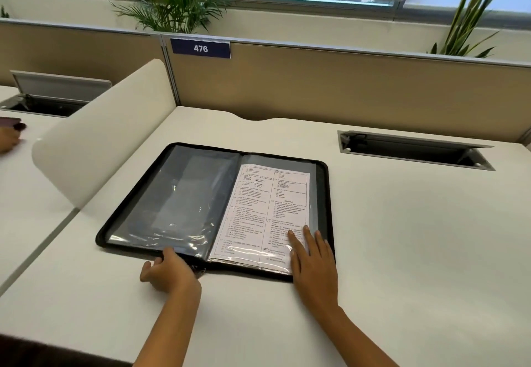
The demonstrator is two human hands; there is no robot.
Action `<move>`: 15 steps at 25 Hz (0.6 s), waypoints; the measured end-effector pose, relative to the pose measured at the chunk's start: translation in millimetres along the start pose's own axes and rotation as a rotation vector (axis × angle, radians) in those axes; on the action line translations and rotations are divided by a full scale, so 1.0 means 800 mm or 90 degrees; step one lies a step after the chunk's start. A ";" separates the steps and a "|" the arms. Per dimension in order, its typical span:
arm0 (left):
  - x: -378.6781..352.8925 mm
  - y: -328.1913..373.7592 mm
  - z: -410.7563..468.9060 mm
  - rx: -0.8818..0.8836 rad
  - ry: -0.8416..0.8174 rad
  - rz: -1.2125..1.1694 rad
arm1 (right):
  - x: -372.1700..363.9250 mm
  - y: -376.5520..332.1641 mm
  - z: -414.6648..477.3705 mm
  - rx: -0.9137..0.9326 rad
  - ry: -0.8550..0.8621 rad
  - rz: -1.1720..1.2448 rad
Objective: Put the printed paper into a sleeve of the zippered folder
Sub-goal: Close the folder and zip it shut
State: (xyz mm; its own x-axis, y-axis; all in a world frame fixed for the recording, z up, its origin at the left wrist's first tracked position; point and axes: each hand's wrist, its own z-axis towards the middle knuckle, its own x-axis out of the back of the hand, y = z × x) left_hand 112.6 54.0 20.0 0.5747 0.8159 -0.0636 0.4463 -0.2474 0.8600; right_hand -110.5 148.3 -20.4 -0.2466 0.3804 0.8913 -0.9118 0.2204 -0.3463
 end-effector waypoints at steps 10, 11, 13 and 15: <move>0.011 0.022 -0.016 -0.308 -0.239 0.068 | 0.001 0.004 0.000 0.006 0.002 0.038; 0.010 0.026 -0.021 -0.356 -0.265 0.072 | 0.003 0.006 -0.002 0.006 0.006 0.059; 0.005 0.037 -0.033 -0.450 -0.342 0.100 | 0.006 0.011 -0.007 -0.007 0.031 0.089; -0.002 0.048 -0.046 -0.577 -0.424 0.158 | 0.010 0.018 -0.019 -0.056 0.053 0.119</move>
State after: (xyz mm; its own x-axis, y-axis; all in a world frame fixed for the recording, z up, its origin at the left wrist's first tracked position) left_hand 103.5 62.4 72.1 0.9465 0.2927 0.1356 -0.2316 0.3239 0.9173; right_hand -120.7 167.9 -22.9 -0.3771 0.4937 0.7836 -0.8199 0.2155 -0.5304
